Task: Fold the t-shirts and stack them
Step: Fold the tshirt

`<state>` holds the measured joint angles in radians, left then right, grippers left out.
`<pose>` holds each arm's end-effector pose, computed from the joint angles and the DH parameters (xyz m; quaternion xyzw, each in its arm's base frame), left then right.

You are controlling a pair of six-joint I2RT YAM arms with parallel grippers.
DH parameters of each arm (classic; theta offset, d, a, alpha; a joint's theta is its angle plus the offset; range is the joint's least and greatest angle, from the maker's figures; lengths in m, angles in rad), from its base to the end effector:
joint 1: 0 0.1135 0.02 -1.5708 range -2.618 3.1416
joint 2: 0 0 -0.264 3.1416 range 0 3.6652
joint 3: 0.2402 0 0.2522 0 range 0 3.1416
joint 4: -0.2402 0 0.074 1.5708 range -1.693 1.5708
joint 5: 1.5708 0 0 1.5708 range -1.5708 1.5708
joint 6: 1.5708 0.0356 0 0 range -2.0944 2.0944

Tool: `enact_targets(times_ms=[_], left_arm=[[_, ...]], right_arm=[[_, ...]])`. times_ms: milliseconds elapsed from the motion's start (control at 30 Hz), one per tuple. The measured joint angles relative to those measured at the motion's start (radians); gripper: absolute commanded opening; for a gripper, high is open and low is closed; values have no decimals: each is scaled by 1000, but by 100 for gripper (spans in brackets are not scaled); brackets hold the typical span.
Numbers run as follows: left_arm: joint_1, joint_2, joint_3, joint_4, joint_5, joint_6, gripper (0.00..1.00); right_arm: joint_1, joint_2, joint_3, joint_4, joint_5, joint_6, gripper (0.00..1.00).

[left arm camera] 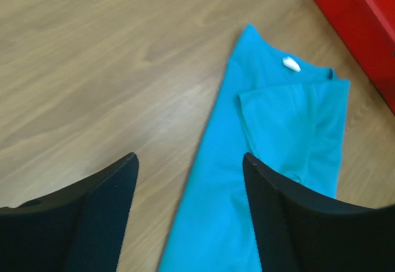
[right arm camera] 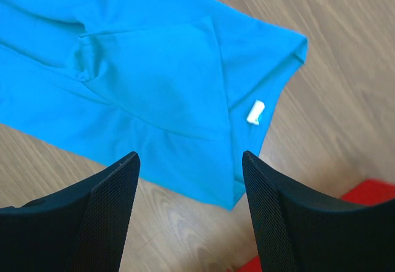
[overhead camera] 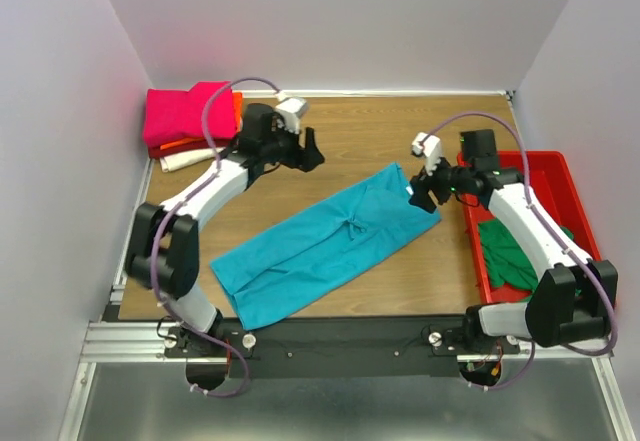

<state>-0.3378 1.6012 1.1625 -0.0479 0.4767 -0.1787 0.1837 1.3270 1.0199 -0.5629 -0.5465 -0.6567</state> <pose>0.3424 -0.1376 0.2782 0.1876 0.8201 -0.3236 0.4331 0.2672 0.0685 0.2730 -0.4535 0.7879 0.1690 0.3807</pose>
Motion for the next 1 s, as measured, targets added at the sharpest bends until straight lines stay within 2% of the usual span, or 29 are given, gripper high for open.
enact_targets(times_ms=[67,133,400,700,933,1000], left_arm=[[-43,122,111,-42,3,9,65],[-82,259,240,-95,6,23,65],[-183,582,573,-302,-8,71,61],[-245,752,798,-444,-32,115,54],[-254,795,833,-499,-66,145,49],[-254,795,834,-505,-79,150,42]], right_arm=[[-85,-10,-25,8,-53,34,74],[-138,-19,-42,20,-81,58,75],[-160,-49,-75,27,-174,92,75],[-160,-50,-81,35,-211,93,75],[-162,-65,-83,38,-223,94,75],[-164,-68,-83,38,-230,97,75]])
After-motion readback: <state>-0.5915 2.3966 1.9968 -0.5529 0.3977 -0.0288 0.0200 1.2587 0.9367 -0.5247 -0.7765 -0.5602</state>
